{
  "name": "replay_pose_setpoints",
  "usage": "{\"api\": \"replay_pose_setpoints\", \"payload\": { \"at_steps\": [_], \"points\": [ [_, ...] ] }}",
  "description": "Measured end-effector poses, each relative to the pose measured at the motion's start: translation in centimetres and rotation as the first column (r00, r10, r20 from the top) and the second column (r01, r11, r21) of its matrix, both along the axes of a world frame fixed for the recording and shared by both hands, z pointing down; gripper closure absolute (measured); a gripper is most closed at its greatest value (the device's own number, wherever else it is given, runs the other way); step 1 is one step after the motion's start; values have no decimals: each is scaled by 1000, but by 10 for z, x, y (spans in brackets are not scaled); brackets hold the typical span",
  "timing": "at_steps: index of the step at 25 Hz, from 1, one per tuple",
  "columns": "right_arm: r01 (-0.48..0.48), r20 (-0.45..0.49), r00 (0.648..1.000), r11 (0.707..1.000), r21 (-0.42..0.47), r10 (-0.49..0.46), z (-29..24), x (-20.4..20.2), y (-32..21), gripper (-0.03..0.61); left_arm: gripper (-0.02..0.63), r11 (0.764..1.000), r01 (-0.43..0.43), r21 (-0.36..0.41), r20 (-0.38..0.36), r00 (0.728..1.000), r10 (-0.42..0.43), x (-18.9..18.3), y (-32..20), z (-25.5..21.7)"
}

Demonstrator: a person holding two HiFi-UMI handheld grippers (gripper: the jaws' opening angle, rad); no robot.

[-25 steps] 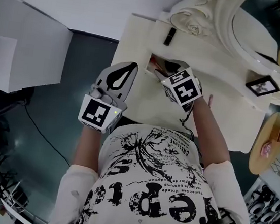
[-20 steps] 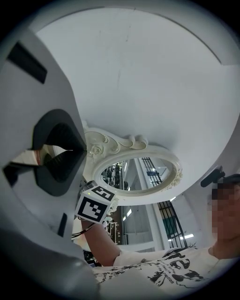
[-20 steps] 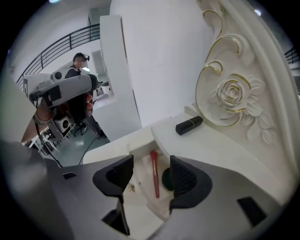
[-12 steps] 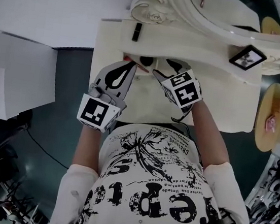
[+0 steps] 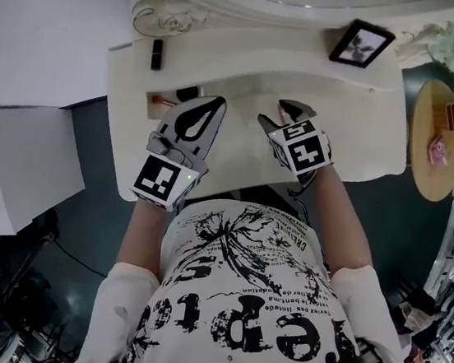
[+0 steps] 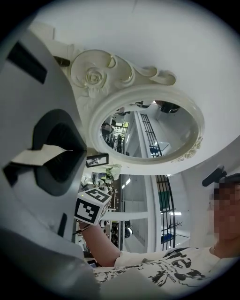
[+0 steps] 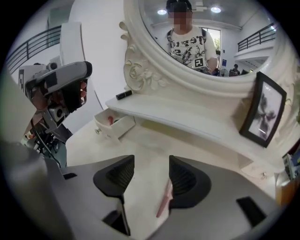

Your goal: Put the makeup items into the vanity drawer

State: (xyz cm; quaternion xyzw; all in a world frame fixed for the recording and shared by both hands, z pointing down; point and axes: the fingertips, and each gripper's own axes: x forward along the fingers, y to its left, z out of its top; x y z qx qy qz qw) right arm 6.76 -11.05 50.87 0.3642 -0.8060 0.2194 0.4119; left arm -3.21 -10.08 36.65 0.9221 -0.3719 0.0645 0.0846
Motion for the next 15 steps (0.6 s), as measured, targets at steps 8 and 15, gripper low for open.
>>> {"api": "replay_pose_setpoints", "payload": {
  "at_steps": [8, 15],
  "points": [
    [-108, -15, 994, 990, -91, 107, 38, 55, 16, 351, 600, 996, -82, -45, 10, 997, 83, 52, 1, 18],
    [-176, -31, 984, 971, -164, 173, 72, 69, 26, 396, 600, 994, -91, -56, -10, 996, 91, 71, -3, 26]
  ]
}}
